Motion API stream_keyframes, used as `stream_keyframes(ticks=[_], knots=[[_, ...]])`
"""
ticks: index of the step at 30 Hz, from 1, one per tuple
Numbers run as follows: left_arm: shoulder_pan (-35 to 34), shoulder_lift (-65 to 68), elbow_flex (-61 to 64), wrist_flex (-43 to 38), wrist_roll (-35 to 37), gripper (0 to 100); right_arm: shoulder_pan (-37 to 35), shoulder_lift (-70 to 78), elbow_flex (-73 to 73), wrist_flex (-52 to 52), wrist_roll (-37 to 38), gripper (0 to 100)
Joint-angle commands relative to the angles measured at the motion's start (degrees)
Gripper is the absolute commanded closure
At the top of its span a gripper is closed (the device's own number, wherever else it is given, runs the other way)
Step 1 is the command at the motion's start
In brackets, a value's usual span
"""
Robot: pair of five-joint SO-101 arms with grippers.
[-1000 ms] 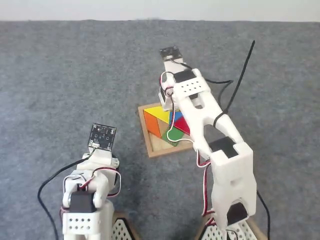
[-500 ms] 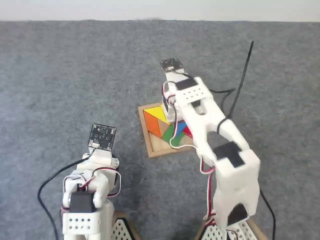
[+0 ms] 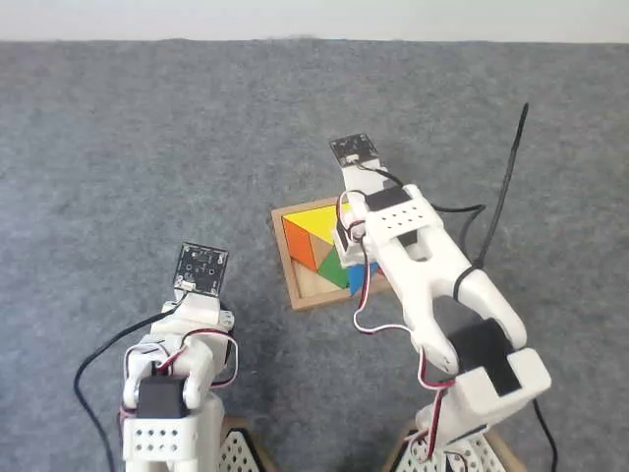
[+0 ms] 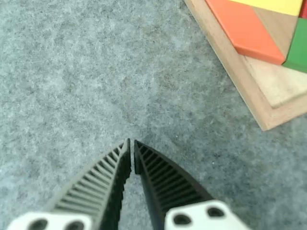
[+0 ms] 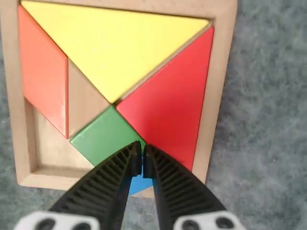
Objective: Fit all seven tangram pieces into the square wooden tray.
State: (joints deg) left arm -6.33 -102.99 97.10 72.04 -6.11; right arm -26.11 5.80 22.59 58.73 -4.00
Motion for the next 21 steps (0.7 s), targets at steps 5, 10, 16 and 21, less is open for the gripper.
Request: stream_keyframes(ticks=[5, 10, 16, 21], knots=[[-0.2, -1.1, -0.7, 0.3, 0.5, 99, 4.8, -3.9, -0.1, -0.9, -2.3, 97.2], [-0.2, -1.1, -0.7, 0.3, 0.5, 99, 5.5, -8.3, 0.7, -3.4, -4.7, 97.2], [-0.2, -1.1, -0.7, 0.3, 0.5, 99, 3.0, -15.2, 9.0, -12.5, -0.9, 97.2], [-0.2, -1.1, -0.7, 0.3, 0.5, 99, 3.3, -9.5, 9.3, -12.4, -0.5, 97.2]])
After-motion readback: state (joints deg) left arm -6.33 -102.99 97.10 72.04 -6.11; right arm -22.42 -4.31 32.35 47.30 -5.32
